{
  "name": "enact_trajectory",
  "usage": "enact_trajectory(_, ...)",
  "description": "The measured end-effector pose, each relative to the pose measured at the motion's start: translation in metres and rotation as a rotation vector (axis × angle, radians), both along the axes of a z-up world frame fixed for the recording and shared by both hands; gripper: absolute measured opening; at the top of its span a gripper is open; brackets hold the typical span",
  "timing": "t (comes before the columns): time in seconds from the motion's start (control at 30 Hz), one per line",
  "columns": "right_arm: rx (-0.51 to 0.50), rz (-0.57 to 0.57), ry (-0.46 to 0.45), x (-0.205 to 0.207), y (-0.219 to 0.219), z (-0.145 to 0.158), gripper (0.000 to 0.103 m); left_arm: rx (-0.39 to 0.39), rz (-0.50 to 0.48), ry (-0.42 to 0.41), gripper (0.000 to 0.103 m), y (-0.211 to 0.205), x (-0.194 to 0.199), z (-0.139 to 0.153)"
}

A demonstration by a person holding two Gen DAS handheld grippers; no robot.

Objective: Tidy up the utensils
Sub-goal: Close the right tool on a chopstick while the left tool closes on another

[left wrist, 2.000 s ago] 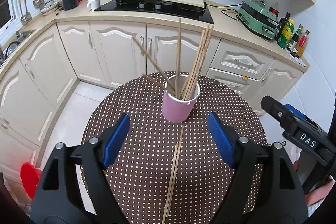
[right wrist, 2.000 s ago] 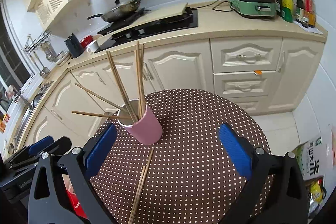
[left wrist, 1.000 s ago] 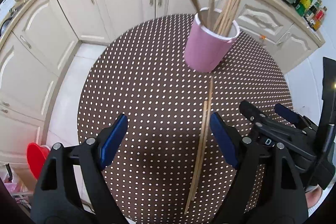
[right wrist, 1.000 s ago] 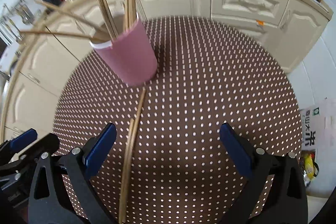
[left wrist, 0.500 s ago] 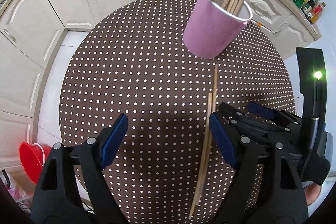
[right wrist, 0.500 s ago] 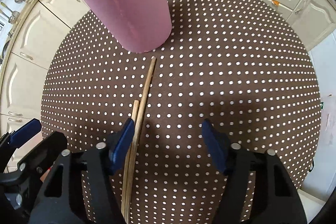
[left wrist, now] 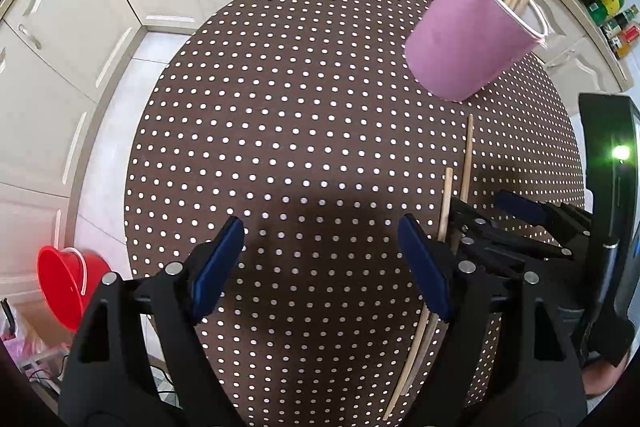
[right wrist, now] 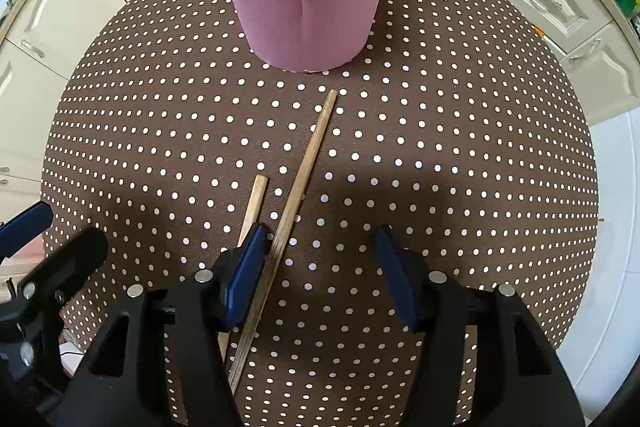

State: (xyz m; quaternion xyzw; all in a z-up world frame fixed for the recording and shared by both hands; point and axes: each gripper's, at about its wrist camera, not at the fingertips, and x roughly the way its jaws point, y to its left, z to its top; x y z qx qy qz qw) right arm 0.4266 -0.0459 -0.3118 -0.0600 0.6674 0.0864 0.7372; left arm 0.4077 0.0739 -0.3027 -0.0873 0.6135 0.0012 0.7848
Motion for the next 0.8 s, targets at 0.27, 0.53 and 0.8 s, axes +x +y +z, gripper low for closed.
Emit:
enact_trajectory(0.27,0.088,-0.042,0.029,-0.006,-0.018,-0.004,0.012,0.019,-0.045,-0.006,0.077,-0.022,-0.001,0.002)
enact_trajectory(0.53,0.337,-0.204,0.115,-0.007,-0.057,-0.015,0.006,0.002,-0.101,0.009,0.077,-0.055,-0.004,-0.003)
enact_trajectory(0.8,0.365,-0.219,0.134,-0.024,-0.078,-0.014,0.006,-0.004,-0.109,0.028,0.076,-0.073,0.000,-0.006)
